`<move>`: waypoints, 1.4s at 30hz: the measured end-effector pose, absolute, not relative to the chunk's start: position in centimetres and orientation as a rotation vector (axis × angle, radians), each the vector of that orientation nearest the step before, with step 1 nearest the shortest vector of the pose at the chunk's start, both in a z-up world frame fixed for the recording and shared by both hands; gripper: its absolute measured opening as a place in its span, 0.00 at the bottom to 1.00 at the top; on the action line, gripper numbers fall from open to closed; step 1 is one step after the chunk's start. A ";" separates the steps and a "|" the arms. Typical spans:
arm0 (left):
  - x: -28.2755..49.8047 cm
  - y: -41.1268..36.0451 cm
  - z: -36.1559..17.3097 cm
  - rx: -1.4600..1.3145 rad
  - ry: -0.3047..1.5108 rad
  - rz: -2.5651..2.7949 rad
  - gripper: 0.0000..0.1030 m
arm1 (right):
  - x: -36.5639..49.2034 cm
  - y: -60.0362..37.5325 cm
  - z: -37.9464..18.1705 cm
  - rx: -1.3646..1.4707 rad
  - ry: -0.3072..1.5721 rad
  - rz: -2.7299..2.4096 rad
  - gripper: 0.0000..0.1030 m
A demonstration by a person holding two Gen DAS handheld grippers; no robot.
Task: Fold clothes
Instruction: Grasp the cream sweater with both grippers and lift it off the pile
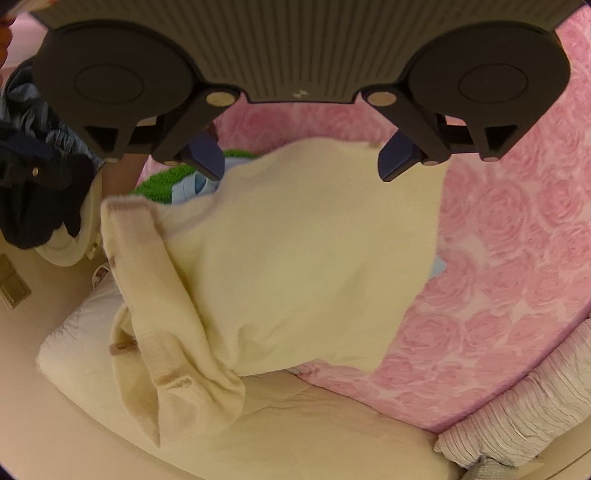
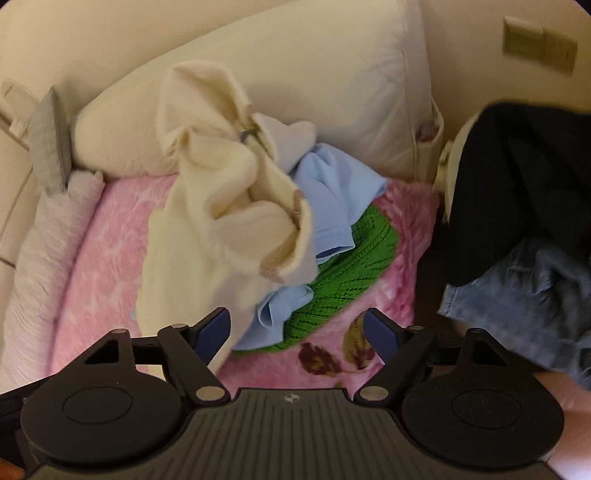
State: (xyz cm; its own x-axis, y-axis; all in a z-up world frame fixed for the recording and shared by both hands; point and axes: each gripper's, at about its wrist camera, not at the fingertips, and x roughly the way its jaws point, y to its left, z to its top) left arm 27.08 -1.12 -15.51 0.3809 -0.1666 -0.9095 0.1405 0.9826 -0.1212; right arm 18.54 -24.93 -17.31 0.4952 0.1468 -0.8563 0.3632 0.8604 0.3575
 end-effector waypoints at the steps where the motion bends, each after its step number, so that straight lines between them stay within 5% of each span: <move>1: 27.8 -1.4 -15.8 -0.024 1.170 -0.202 0.75 | 19.0 -25.6 -17.8 0.577 1.062 -0.142 0.75; 7: 31.5 -3.2 -17.4 -0.002 1.191 -0.230 0.69 | 21.5 -27.6 -20.1 0.709 1.065 -0.157 0.68; 22: 38.8 -6.5 -22.8 -0.027 1.142 -0.336 0.78 | 26.0 -28.3 -25.1 0.904 1.055 -0.222 0.68; 24: 39.7 -7.0 -23.9 -0.041 1.136 -0.375 0.62 | 26.5 -28.2 -25.8 0.925 1.060 -0.217 0.68; 25: 40.1 -7.0 -24.4 -0.057 1.142 -0.395 0.39 | 26.7 -28.2 -26.2 0.939 1.059 -0.205 0.60; 26: 40.3 -6.9 -24.8 -0.072 1.151 -0.399 0.23 | 26.8 -28.1 -26.5 0.953 1.060 -0.192 0.38; 28: 40.3 -5.7 -24.9 -0.136 1.146 -0.397 0.14 | 26.7 -28.2 -26.7 0.977 1.059 -0.195 0.13; 29: 40.1 -4.8 -24.7 -0.176 1.136 -0.398 0.08 | 26.4 -28.3 -26.6 0.997 1.044 -0.198 0.11; 42: 32.4 7.7 -13.5 -0.406 0.848 -0.271 0.05 | 27.1 -22.4 -11.1 0.739 0.709 0.180 0.06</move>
